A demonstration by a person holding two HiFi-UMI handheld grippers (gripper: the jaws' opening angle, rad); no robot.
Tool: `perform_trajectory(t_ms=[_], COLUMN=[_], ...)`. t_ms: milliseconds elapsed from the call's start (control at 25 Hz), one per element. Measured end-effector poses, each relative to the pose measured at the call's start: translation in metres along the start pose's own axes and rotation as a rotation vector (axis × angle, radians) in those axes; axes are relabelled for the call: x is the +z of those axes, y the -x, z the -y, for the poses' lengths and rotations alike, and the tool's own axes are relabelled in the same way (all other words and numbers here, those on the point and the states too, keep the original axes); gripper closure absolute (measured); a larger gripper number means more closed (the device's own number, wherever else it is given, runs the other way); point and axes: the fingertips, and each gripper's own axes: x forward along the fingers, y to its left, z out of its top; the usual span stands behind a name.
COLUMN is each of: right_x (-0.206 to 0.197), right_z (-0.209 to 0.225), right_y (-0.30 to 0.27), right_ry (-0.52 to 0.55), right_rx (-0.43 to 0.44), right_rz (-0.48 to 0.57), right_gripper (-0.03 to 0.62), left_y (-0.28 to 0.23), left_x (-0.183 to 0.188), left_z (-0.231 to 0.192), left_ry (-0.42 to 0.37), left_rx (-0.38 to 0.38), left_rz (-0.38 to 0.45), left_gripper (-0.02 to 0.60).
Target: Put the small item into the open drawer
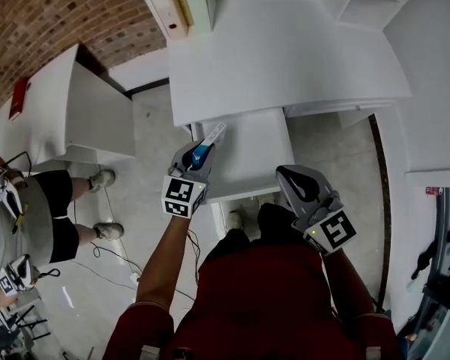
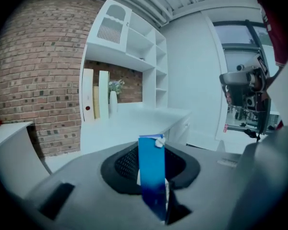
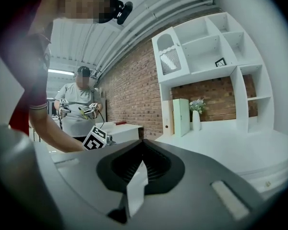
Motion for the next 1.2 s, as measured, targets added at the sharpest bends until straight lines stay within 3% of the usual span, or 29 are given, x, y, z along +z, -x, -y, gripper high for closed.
perform_trajectory(t_ms=[120,280,600,920,1200], right_x=[0.002,-0.020,-0.030,-0.035,-0.042], right_z=[0.024,0.048,0.064,0.079,0.081], right_y=[-0.009,-0.010,-0.021,-0.027,-0.032], right_ry=[-0.010,-0.013,-0.013,-0.018,-0.025], right_rx=[-0.008,-0.017,-0.028,-0.069,-0.068], right_rz=[0.002,-0.073,-0.084,-0.114,-0.129], right_gripper=[0.580,0.582,0.580,0.580,0.580], left_y=[-0.029,-0.059,-0.101,-0.134,-0.143], left_x=[-0.022,-0.052,-0.107,-0.132,-0.155], left_z=[-0.010,-0.019,-0.032,-0.050,-0.048], left_ry=[0.004,0.001,0.016,-0.013,-0.068], left_rx=[-0.005,-0.020,-0.029,0.018,0.042], left_rz=[-0.057,-0.131,-0.242,-0.281,-0.365], left_gripper=[0.497,0.497,0.497,0.499,0.499])
